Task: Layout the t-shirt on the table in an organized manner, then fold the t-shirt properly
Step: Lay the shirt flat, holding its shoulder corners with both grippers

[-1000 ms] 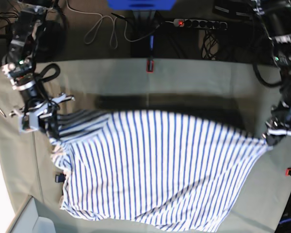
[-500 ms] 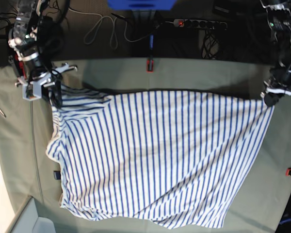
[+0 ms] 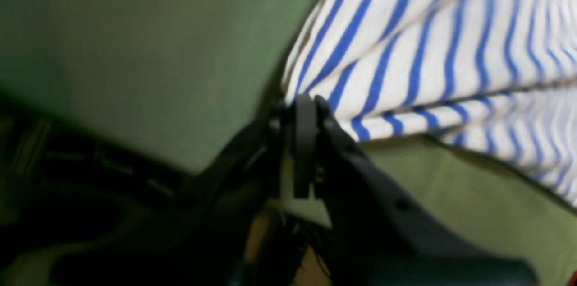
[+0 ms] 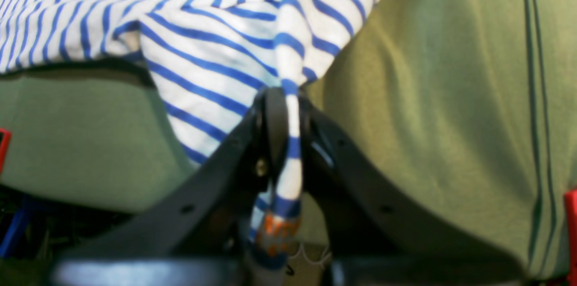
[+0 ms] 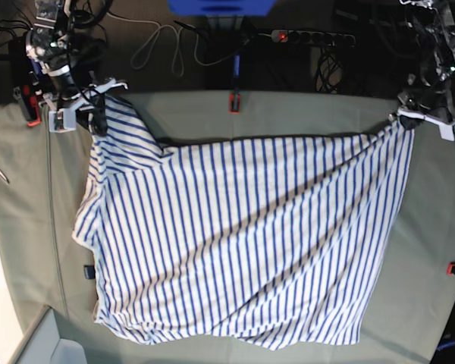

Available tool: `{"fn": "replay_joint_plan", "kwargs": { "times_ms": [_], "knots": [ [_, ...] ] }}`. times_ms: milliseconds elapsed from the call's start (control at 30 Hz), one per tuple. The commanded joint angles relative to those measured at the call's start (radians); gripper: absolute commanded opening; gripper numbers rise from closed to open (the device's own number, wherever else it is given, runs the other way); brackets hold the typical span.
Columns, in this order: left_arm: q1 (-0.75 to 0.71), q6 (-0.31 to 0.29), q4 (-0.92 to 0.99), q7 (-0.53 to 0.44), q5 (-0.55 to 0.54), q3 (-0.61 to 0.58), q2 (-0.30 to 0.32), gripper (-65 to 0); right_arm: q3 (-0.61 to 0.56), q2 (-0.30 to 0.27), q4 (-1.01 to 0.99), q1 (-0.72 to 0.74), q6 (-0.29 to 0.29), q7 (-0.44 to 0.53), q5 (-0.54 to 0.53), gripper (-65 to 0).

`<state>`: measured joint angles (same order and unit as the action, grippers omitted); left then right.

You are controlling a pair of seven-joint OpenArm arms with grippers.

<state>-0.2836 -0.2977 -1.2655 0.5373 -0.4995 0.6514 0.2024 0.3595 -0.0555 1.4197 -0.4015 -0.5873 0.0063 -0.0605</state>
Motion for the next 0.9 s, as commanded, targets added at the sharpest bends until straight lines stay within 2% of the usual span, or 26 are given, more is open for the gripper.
{"fn": "replay_joint_plan", "kwargs": {
  "times_ms": [0, 200, 867],
  "knots": [
    [0.004, -0.001, -0.001, -0.006, 0.002, 0.006, 0.018, -64.8, 0.002, -0.008, 0.007, 0.000, -0.001, 0.028, -0.019, -65.0],
    [0.004, -0.002, 0.010, -0.006, 0.003, 0.006, 0.024, -64.8, 0.005, 0.033, 0.005, 0.005, -0.001, 0.028, -0.012, -65.0],
    [0.001, -0.002, 0.011, -0.006, 0.005, 0.006, 0.024, -64.8, 0.000, 0.036, 0.002, -0.003, -0.001, 0.028, -0.012, -65.0]
  ]
}}
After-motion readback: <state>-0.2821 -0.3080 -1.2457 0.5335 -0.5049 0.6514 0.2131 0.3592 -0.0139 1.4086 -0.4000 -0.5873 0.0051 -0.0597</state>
